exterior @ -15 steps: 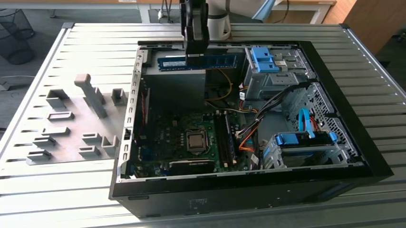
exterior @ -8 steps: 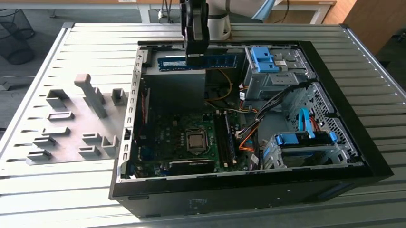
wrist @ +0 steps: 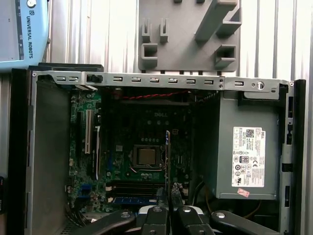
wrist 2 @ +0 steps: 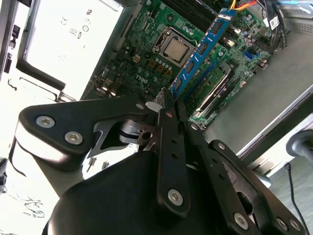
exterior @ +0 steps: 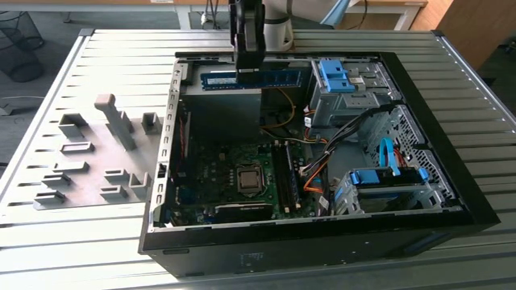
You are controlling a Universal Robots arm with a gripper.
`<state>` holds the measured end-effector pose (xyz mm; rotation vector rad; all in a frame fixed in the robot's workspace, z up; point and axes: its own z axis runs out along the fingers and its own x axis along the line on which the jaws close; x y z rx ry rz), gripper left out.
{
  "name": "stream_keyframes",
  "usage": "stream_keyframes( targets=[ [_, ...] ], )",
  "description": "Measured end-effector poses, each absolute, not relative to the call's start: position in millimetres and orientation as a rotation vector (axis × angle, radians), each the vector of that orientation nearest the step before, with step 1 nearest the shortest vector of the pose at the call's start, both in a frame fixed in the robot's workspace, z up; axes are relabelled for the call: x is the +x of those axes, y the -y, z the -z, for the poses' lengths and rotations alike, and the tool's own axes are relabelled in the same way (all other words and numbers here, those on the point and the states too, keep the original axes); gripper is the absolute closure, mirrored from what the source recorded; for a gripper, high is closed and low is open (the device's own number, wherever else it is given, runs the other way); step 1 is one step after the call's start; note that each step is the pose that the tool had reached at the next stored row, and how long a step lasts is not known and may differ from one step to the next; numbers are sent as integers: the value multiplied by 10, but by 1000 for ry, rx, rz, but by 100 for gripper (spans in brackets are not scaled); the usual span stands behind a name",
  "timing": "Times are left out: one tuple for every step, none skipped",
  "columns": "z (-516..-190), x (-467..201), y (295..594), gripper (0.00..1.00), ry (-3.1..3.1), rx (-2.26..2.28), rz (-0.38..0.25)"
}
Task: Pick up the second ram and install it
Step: 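Insert the second ram into the second slot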
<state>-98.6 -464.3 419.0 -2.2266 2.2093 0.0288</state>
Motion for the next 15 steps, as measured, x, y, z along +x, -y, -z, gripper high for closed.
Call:
stream_keyframes(
  targets=[
    [-4190, -986, 4643, 86, -2220, -2215, -29],
    [-4188, -985, 4643, 86, -2235, -2201, -28],
    [-4187, -985, 4643, 86, -2254, -2181, -28],
    [-4185, -986, 4643, 86, -2273, -2162, -28],
    [-4184, -986, 4643, 86, -2292, -2142, -27],
    [-4182, -986, 4643, 86, -2311, -2121, -27],
    [-4181, -986, 4643, 86, -2330, -2101, -27],
    [-4179, -986, 4643, 86, -2349, -2079, -26],
    [-4177, -986, 4643, 86, -2367, -2058, -26],
    [-4175, -986, 4643, 86, -2385, -2037, -26],
    [-4173, -986, 4643, 86, -2403, -2015, -26],
    [-4171, -986, 4643, 86, -2423, -1992, -25],
    [-4169, -986, 4643, 86, -2440, -1970, -25],
    [-4167, -986, 4643, 86, -2457, -1949, -25],
    [-4165, -986, 4643, 86, -2474, -1928, -25]
  ],
)
